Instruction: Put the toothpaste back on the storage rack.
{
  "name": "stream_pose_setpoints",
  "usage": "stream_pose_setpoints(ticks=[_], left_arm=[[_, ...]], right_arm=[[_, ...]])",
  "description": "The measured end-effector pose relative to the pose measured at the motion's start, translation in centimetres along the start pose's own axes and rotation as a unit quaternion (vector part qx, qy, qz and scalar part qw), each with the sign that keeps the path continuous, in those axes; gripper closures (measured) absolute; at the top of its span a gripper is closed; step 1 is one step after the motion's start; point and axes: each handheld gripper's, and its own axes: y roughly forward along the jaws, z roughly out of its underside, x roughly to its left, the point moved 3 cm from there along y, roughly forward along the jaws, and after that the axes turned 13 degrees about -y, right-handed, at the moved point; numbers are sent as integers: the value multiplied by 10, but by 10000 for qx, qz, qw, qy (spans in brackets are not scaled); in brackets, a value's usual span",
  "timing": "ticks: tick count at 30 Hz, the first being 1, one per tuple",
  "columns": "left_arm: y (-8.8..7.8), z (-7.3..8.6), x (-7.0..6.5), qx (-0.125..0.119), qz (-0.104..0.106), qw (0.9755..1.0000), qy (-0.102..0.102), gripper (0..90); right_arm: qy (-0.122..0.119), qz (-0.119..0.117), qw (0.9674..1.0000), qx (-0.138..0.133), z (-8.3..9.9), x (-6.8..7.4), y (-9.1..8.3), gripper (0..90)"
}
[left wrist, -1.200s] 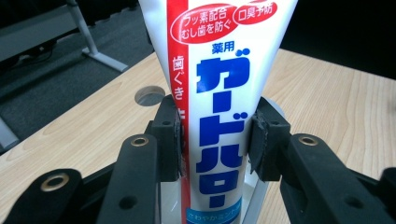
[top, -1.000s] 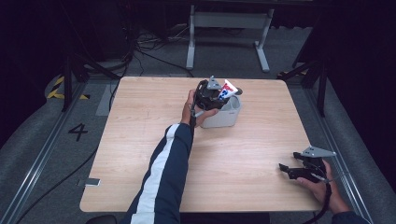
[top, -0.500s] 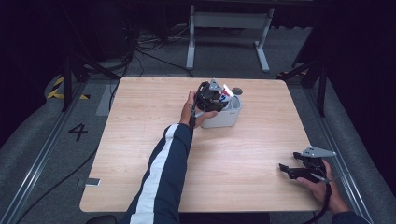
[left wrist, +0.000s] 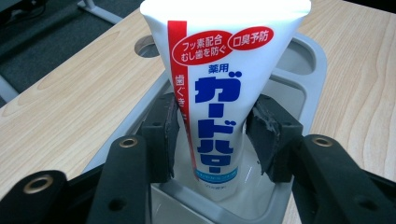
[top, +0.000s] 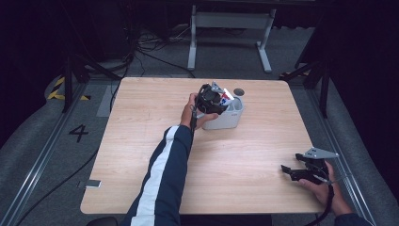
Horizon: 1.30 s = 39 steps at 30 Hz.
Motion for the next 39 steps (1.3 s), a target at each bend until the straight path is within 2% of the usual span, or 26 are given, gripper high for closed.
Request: stream_pose_setpoints(ticks=[4, 7, 9, 13, 19, 24, 29, 35, 37, 39], left_arm=[[-1, 1, 1, -60, 39, 10000, -67, 517], [-3, 0, 2, -139, 71, 9998, -151, 451], [-4, 1, 2, -122, 100, 9996, -219, 443], [-5, 0, 2, -178, 34, 9996, -225, 400], [-9, 0, 1, -195, 35, 9995, -247, 387], [-15, -2, -2, -253, 102, 9995, -136, 355], [-19, -3, -5, -198, 126, 9997, -2, 333], [-31, -6, -6, -118, 77, 9998, 112, 318], [-35, -7, -5, -92, -15, 9998, 148, 280], [-40, -7, -5, -93, -13, 9998, 160, 259]], right_arm=[[1, 0, 10000, 0, 0, 0, 0, 155], [0, 0, 10000, 0, 0, 0, 0, 155], [-2, 0, 10000, 1, 0, 0, 0, 155], [-1, 0, 10000, -1, 0, 0, 0, 155], [-1, 0, 10000, 1, 0, 0, 0, 155], [0, 3, 10000, -2, 0, 0, 0, 155], [2, -2, 10000, 3, 0, 0, 0, 155], [2, -2, 10000, 1, 0, 0, 0, 155], [2, -2, 10000, 1, 0, 0, 0, 155], [-1, 0, 10000, 0, 0, 0, 0, 155]])
